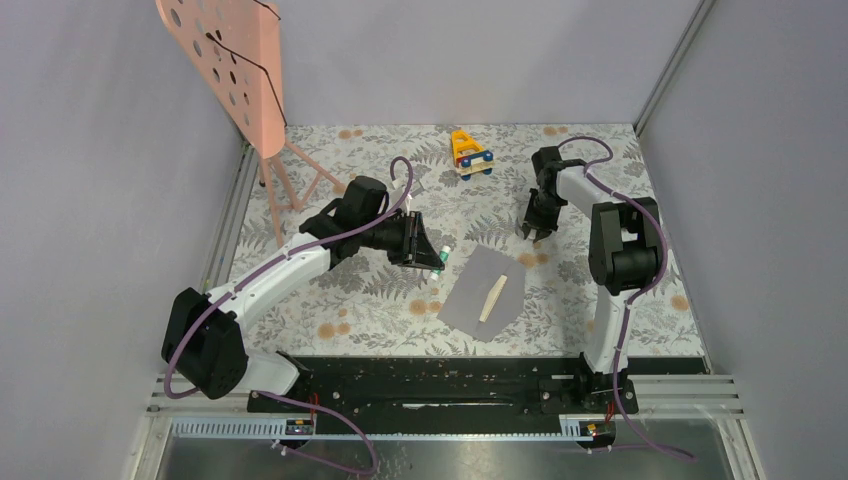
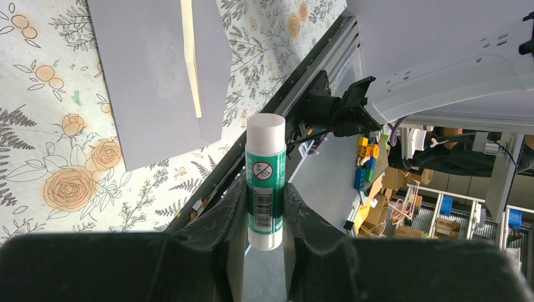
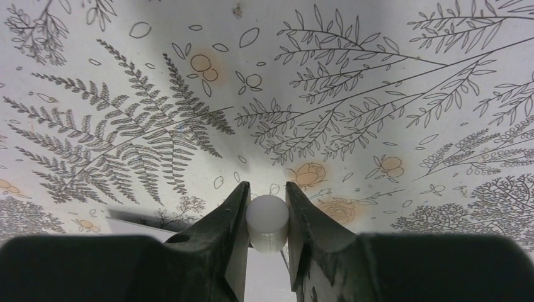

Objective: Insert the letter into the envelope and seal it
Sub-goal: Place the solid glue cap at the center of the board.

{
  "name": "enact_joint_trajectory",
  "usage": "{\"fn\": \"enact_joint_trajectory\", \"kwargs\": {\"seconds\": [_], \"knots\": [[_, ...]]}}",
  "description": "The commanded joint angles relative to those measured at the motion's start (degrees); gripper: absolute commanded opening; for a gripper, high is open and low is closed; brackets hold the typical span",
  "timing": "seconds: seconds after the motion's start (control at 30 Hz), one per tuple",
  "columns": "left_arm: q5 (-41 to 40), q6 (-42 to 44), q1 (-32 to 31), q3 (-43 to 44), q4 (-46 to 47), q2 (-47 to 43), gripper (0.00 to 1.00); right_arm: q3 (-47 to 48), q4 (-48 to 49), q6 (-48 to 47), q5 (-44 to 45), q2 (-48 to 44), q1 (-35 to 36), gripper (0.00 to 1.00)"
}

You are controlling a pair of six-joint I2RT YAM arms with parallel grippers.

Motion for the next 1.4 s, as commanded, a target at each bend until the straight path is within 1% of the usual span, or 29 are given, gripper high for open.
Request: {"fn": "enact_joint_trajectory", "kwargs": {"seconds": [0.0,0.23,0.33,0.53,0.67,0.83,0.9,1.03,1.37], "knots": [[0.4,0.8,0.0,2.3,1.0,-1.4,0.0,1.1,0.6,3.0,-0.1,-1.6,1.1,0.13],[0.5,0.8,0.0,2.1,1.0,-0.9,0.0,0.6,1.8,4.9,2.5,-1.7,2.9,0.14],[0.5,0.7,0.0,2.1,1.2,-0.8,0.0,1.3,1.1,5.3,3.2,-1.3,3.3,0.18],[0.6,0.5,0.0,2.3,1.3,-0.7,0.0,1.0,0.7,4.7,2.6,-1.5,3.8,0.19],[0.6,0.6,0.0,2.2,1.3,-0.7,0.0,0.4,0.8,4.4,2.7,-1.8,3.9,0.26],[0.6,0.6,0.0,1.8,1.3,-0.8,0.0,0.6,0.7,4.3,2.7,-1.8,3.9,0.3],[0.5,0.7,0.0,1.8,1.3,-0.9,0.0,0.6,0.7,4.2,2.6,-1.7,3.9,0.34],[0.8,0.7,0.0,1.9,1.3,-0.9,0.0,1.2,0.0,3.5,2.2,-1.4,3.9,0.38],[0.9,0.8,0.0,2.2,1.4,-0.8,0.0,1.2,0.0,3.3,2.1,-1.4,3.9,0.4]]}}
